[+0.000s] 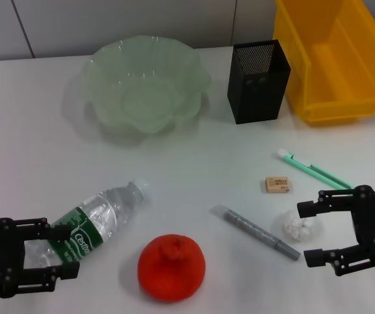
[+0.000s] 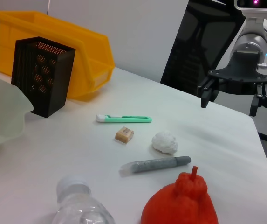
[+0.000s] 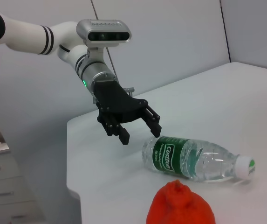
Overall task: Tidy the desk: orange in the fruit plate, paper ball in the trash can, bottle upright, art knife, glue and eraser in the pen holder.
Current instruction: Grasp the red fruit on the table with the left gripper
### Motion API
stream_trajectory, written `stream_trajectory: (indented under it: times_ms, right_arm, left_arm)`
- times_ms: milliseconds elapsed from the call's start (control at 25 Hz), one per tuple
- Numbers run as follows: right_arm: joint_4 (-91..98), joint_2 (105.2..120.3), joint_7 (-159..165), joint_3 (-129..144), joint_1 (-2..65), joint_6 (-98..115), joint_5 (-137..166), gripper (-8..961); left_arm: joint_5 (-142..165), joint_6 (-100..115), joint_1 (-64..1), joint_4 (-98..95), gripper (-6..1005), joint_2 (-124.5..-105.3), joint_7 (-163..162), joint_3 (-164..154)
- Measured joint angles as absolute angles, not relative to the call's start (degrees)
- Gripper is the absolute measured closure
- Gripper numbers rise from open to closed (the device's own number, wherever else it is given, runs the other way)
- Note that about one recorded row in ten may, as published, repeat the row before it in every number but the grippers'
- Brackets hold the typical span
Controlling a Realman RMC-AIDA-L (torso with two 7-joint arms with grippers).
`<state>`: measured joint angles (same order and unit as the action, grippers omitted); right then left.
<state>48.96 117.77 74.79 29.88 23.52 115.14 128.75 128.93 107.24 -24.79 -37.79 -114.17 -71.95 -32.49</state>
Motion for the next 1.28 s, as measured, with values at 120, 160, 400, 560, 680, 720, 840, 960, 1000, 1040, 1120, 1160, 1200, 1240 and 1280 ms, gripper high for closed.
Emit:
stream_trajectory:
  times_ms: [120, 160, 400, 560, 680, 720, 840, 960, 1000, 1040, 1120, 1160, 1200, 1240, 1280]
  right_arm:
    - [49.0, 117.77, 74.8, 29.9, 23.6, 115.1, 128.8, 142]
    - [49.0, 117.77, 74.8, 29.9, 23.6, 115.1, 128.8, 142]
    - [49.0, 117.77, 74.8, 29.9, 23.7, 115.1, 128.8, 142]
    - [49.0, 117.80, 74.8, 29.9, 23.7, 115.1, 128.9, 142]
    - [49.0, 117.69, 74.8, 29.6, 23.5, 115.1, 128.9, 142]
    - [49.0, 117.57, 74.8, 29.5, 23.4, 115.1, 128.9, 142]
    - [49.5, 116.98, 75.7, 29.3, 23.1, 115.4, 128.8, 142]
    - [50.3, 116.40, 77.6, 29.2, 23.1, 115.6, 128.6, 142]
    - [51.2, 116.19, 79.0, 29.2, 23.2, 115.8, 128.6, 142]
    - [51.2, 116.19, 79.0, 29.2, 23.2, 115.8, 128.6, 142]
    - [52.8, 116.11, 80.6, 29.5, 23.3, 115.9, 128.7, 142]
    - [52.8, 116.11, 80.6, 29.5, 23.3, 115.9, 128.7, 142]
    - [53.3, 116.16, 80.8, 29.7, 23.3, 115.9, 128.8, 142]
    - [53.3, 116.16, 80.8, 29.7, 23.3, 115.9, 128.8, 142]
    - [53.4, 116.21, 80.9, 29.8, 23.4, 116.0, 128.8, 142]
  left_arm:
    - [128.9, 107.3, -24.8, -37.8, 313, -114.17, -72.0, -32.5]
    - [128.9, 107.3, -24.8, -37.8, 314, -114.17, -72.0, -32.5]
    - [128.9, 107.3, -24.9, -37.8, 322, -114.17, -72.0, -32.6]
    - [128.7, 107.4, -24.9, -38.0, 328, -114.19, -73.4, -32.7]
    - [128.5, 109.1, -25.0, -40.7, 332, -114.62, -77.4, -32.6]
    - [128.5, 110.3, -25.0, -42.6, 333, -115.14, -79.0, -32.6]
    - [128.4, 113.9, -24.6, -49.8, 337, -117.48, -83.1, -32.8]
    - [126.9, 114.8, -23.0, -56.3, 341, -118.94, -87.9, -36.1]
    - [125.0, 114.4, -22.2, -57.4, 342, -118.99, -89.7, -38.3]
    - [125.0, 114.4, -22.2, -57.4, 344, -118.99, -89.7, -38.3]
    - [121.6, 112.8, -21.4, -58.1, 346, -118.91, -91.0, -40.1]
    - [121.6, 112.8, -21.4, -58.1, 348, -118.91, -91.0, -40.1]
    - [119.8, 111.1, -20.9, -58.1, 349, -118.88, -90.5, -40.4]
    - [119.8, 111.1, -20.9, -58.1, 350, -118.88, -90.5, -40.4]
    - [118.9, 109.0, -20.6, -57.3, 352, -118.88, -89.3, -41.0]
